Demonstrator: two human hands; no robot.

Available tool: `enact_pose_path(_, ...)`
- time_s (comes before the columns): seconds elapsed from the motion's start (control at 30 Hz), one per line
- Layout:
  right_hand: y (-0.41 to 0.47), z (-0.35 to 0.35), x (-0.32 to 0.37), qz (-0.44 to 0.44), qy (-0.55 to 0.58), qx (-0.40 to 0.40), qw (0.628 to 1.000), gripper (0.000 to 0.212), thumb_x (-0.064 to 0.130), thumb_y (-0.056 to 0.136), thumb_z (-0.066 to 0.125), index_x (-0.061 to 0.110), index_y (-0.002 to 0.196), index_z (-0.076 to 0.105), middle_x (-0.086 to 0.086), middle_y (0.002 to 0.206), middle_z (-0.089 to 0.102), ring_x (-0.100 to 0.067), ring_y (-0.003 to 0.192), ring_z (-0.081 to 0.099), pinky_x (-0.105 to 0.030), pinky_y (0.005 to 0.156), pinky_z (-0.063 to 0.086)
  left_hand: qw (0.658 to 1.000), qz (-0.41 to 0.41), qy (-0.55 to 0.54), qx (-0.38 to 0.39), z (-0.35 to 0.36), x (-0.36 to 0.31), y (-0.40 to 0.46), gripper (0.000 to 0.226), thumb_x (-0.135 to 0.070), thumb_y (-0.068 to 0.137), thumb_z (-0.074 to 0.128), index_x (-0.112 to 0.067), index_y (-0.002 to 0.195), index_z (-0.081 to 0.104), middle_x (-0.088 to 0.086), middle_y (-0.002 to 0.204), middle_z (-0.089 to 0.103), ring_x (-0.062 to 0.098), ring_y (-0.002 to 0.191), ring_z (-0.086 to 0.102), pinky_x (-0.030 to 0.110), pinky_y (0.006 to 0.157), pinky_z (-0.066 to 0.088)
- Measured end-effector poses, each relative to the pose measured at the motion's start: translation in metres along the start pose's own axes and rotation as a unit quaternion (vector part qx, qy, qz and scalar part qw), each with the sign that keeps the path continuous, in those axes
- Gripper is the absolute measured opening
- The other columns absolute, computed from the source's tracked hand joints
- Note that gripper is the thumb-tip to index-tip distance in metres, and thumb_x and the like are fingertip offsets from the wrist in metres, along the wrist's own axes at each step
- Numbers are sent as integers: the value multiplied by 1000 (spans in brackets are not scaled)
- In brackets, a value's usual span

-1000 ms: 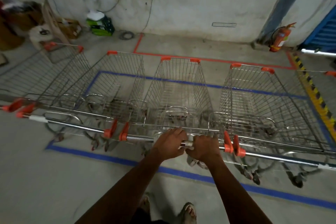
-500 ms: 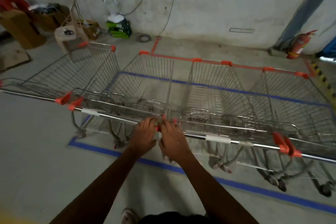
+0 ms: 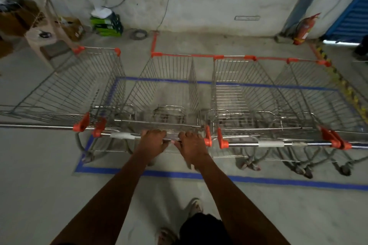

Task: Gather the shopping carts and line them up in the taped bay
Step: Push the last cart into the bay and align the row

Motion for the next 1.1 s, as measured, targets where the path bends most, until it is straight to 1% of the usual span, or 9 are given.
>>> enact_pose_path(0.1,-2,1,-8,7,-15,-7,1000,71,73,99,21,19,118,63,-12,108,71,-34,104,64,-46,91,45,1000,-3,0,3,10,-10,3,28,-51,80,60,-24,87,67,-1,83,71,26,85,68,45,85,40)
enact_pose_path(0.3,-20,-4,-27,6,-59,-56,997,76,76,99,16,21,113,66,-5,97,71,-29,93,65,-44,82,46,1000,-11,17,-10,24,-34,-5,24,-47,78,57,-26,88,65,-2,78,67,26,82,64,42,78,36)
enact_pose_path(0.53,-22,-15,-25,20,-90,-58,994,66,70,104,23,20,102,67,-6,92,72,-30,86,66,-45,81,47,999,-5,18,-26,20,-41,1,18,-44,81,63,-26,86,64,-4,78,67,23,81,63,43,77,39)
enact_pose_path(0.63,-12,-15,-23,37,-98,-52,993,67,66,104,21,20,91,69,-6,85,71,-31,78,68,-43,79,47,1000,-10,5,-26,17,-41,3,18,-41,83,57,-25,87,64,-3,81,67,24,84,64,44,79,41)
enact_pose_path(0.73,6,-14,-12,37,-102,-63,992,62,58,105,23,19,94,71,-7,90,72,-30,83,68,-42,81,47,1000,-1,-14,-12,15,-39,4,23,-40,84,60,-24,100,66,-1,94,69,25,93,64,45,85,40)
enact_pose_path(0.83,28,-14,6,32,-90,-54,994,49,50,105,31,21,100,70,-5,97,71,-28,90,66,-42,83,47,998,20,-56,-15,11,-33,1,41,-41,84,60,-20,119,61,3,111,66,25,105,61,45,93,40)
enact_pose_path(0.9,39,-12,22,21,-88,-42,995,33,44,100,45,22,102,69,-4,99,71,-27,92,65,-42,84,47,995,36,-84,-35,5,-25,-2,51,-39,77,68,-14,120,62,7,110,66,29,102,62,45,91,45)
enact_pose_path(0.97,48,-11,40,18,-85,-40,995,26,41,94,53,22,103,68,-3,100,70,-26,92,65,-42,84,48,993,46,-94,-57,-3,-7,-5,60,-38,68,77,-11,119,63,7,108,67,30,98,64,43,87,47)
enact_pose_path(1.1,67,-1,89,9,-74,-58,996,25,39,93,49,22,102,65,-1,99,67,-25,93,62,-41,85,47,993,58,-82,-58,-17,54,-16,67,-53,71,72,-20,127,57,0,118,62,23,109,58,38,94,38)
Point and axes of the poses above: each hand's wrist, its own y-axis towards the middle knuckle, its own z-axis out of the palm, x = y × z, the point moved 6 cm from there along y, towards the middle knuckle
